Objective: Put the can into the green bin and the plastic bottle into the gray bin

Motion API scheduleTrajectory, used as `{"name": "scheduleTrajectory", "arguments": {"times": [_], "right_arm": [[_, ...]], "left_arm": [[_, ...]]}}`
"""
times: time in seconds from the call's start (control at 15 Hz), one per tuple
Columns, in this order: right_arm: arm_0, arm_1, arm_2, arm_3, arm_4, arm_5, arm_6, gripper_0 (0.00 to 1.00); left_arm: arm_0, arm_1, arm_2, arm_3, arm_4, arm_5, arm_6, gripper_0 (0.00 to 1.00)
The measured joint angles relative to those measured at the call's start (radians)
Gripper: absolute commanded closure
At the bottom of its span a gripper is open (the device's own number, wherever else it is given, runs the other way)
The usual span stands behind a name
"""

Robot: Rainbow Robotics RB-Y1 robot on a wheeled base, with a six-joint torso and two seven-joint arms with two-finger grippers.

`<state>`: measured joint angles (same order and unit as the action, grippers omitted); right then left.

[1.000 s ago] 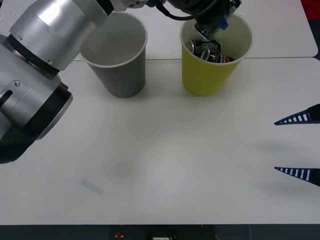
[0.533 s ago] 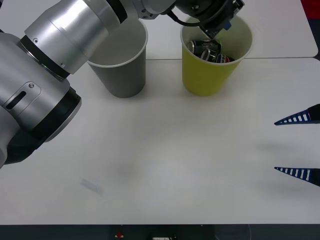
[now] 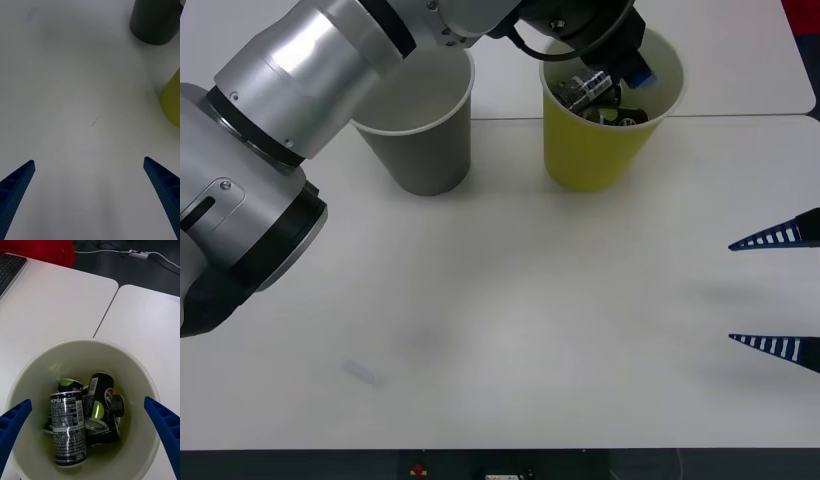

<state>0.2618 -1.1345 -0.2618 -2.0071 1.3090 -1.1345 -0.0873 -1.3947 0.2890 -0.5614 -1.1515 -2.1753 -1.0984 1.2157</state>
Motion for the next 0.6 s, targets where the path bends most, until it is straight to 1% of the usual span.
{"name": "scheduleTrajectory", "arguments": {"times": [0.13, 0.33, 0.47, 0.6], "right_arm": [[0.000, 0.000, 0.000, 0.000, 0.000, 0.000, 0.000, 0.00], [0.000, 0.000, 0.000, 0.000, 0.000, 0.000, 0.000, 0.00], [0.000, 0.000, 0.000, 0.000, 0.000, 0.000, 0.000, 0.00], [0.000, 0.000, 0.000, 0.000, 0.000, 0.000, 0.000, 0.00]], "left_arm": [[0.086, 0.082, 0.004, -0.140, 0.086, 0.000, -0.059, 0.00], [0.212, 0.231, 0.017, -0.382, 0.197, 0.000, -0.089, 0.00], [0.299, 0.315, 0.049, -0.525, 0.260, 0.000, -0.107, 0.00], [0.397, 0.382, 0.106, -0.634, 0.328, 0.000, -0.174, 0.00]]}}
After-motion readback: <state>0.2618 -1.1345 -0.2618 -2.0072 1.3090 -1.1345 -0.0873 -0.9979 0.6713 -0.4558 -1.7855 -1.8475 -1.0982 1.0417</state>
